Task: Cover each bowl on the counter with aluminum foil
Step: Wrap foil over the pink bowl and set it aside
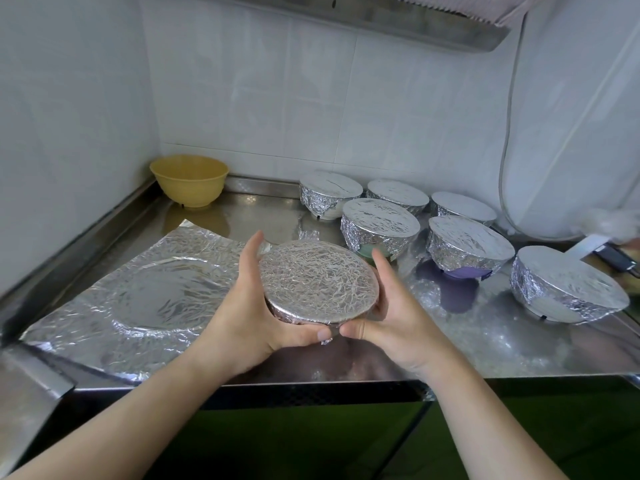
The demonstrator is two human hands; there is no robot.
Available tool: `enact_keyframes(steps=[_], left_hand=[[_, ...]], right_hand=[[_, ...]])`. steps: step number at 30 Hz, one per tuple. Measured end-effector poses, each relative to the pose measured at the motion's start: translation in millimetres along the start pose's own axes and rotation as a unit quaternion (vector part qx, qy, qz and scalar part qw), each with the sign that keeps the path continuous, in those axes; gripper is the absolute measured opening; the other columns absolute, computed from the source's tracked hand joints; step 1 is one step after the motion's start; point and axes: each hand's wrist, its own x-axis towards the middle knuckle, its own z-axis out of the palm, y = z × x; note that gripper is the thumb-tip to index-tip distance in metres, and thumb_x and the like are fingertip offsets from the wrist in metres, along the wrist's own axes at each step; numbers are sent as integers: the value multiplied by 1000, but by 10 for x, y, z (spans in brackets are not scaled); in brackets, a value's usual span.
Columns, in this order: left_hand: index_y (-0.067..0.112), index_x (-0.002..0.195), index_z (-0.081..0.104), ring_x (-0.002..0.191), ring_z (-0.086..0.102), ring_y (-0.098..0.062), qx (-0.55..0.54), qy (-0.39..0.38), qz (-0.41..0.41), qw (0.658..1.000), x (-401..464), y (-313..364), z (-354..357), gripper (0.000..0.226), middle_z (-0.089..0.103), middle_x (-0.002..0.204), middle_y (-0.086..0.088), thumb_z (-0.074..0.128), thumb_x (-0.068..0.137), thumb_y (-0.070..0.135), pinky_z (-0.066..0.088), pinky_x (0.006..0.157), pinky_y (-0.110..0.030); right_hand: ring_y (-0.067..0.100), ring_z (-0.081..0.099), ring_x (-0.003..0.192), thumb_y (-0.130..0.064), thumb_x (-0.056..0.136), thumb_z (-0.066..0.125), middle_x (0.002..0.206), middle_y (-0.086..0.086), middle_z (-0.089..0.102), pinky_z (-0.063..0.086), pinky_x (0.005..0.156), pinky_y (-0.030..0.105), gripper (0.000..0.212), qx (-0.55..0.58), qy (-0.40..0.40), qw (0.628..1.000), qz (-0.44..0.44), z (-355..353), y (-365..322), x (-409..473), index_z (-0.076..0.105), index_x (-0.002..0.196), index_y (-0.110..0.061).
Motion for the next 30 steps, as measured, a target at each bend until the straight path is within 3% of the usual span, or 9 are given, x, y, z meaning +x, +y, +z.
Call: enact_keyframes(steps=[3, 8, 10, 13, 17, 22, 24, 27, 30], left_hand=[[35, 162, -7, 122, 32, 36, -13, -11, 3, 1000, -12, -11, 25, 159, 34, 136, 40, 103, 47, 46, 23, 105, 3], [54, 156, -14, 149, 13, 6, -7, -92, -11, 996, 16, 30, -126, 158, 9, 161, 25, 101, 47, 55, 16, 121, -25], [52, 157, -12, 152, 13, 5, -17, -97, -18, 995, 55, 9, -210, 158, 10, 166, 23, 101, 47, 58, 17, 122, -25], [47, 160, -14, 149, 14, 16, -19, -96, -22, 995, 77, -20, -218, 157, 12, 167, 25, 100, 51, 52, 18, 117, -14], [40, 159, -26, 115, 11, 48, 15, -114, -24, 993, 36, -23, -113, 149, 9, 146, 46, 91, 68, 48, 18, 92, 12], [47, 154, -32, 156, 4, 3, 36, -135, -23, 990, 38, -23, -136, 148, -13, 170, 22, 84, 65, 68, 14, 128, -29], [44, 158, -26, 155, 9, 3, 33, -131, -29, 990, 50, -5, -166, 148, -4, 170, 21, 88, 64, 58, 16, 127, -27], [35, 164, -2, 135, 42, 16, 2, -98, -31, 995, 95, -5, -251, 148, 35, 156, 22, 99, 56, 38, 36, 112, -10], [42, 158, 22, 125, 47, 17, 24, -93, -24, 995, 120, -11, -335, 137, 43, 140, 29, 100, 46, 55, 38, 105, -9]], right_hand=[[-20, 44, 135, -21, 70, 99, 140, -46, 48, 32, 125, 32, 142, 10, -10, 1000, 22, 33, 26, -42, -2, 168, -40], [15, 49, 146, -3, 71, 84, 157, -8, 53, 36, 123, 43, 128, 121, -4, 993, 7, 6, -42, -165, 6, 168, -33], [14, 47, 148, -18, 66, 95, 166, -5, 41, 38, 122, 43, 132, 162, 25, 987, 1, 19, -86, -202, 11, 167, -32], [2, 44, 147, -44, 54, 105, 159, -23, 44, 35, 124, 38, 153, 100, 0, 995, -8, 97, -135, -202, 3, 167, -39], [-13, 41, 142, -57, 47, 103, 151, -34, 46, 31, 118, 23, 157, 28, 19, 999, -22, 130, -94, -148, 3, 167, -43], [-13, 44, 140, -53, 46, 103, 138, -48, 51, 30, 123, 28, 151, 19, 21, 999, -20, 62, -42, -88, 9, 164, -49], [-4, 47, 143, -54, 43, 105, 144, -37, 55, 32, 124, 35, 152, 13, 22, 999, -20, 35, -22, -70, 12, 164, -48], [4, 52, 142, -29, 51, 106, 146, -22, 61, 42, 118, 32, 138, 17, 29, 999, -20, -23, 17, -69, 24, 161, -41], [7, 56, 139, -2, 61, 96, 144, -15, 65, 49, 107, 20, 116, 31, 18, 999, -22, -62, 43, -89, 37, 156, -33]])
